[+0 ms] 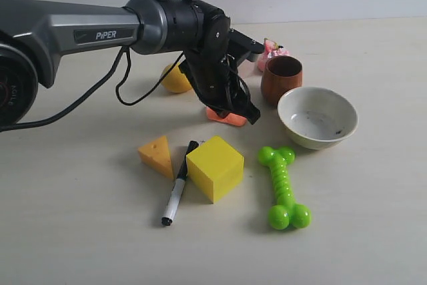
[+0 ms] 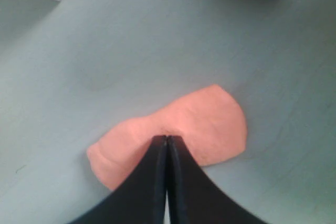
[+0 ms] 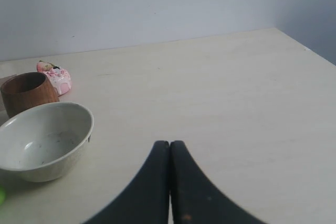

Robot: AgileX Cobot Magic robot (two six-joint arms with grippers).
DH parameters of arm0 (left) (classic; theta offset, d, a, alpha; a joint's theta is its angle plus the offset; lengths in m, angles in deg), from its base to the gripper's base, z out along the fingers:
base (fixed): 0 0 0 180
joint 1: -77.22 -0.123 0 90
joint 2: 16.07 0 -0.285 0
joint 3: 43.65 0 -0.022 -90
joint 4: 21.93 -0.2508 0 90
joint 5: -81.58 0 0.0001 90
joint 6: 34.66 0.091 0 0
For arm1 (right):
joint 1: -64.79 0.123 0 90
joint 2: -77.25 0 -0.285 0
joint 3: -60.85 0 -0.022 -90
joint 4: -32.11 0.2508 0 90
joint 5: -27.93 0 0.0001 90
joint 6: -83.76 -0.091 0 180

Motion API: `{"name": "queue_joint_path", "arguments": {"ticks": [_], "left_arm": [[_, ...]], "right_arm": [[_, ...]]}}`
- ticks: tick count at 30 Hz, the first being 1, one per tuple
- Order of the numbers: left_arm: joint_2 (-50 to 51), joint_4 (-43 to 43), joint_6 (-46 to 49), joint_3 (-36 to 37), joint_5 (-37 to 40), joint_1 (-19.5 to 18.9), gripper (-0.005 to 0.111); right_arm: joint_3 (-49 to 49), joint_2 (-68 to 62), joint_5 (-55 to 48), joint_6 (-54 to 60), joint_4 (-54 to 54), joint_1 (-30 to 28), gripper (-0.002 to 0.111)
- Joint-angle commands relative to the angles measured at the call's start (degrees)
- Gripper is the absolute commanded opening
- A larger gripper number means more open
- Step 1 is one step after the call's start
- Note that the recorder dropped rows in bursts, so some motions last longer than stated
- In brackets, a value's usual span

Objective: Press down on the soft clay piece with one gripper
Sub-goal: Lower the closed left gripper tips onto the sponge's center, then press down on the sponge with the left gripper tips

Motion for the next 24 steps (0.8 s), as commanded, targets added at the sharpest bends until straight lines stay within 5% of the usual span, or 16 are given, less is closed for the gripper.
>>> {"name": "queue_joint_path", "arguments": {"ticks": [1,24], "left_arm": [[1.41,0.37,0.13,-0.18,-0.01,-0.21,0.0],[6.92,1.66,0.03,-0.18,5.56,-0.21,0.0]], "right_arm": [[-0.23,0.35,0.28,0.12,0.04,-0.31,0.0],[-0.23,0.35,0.43,0.12,0.04,-0.31,0.0]]}}
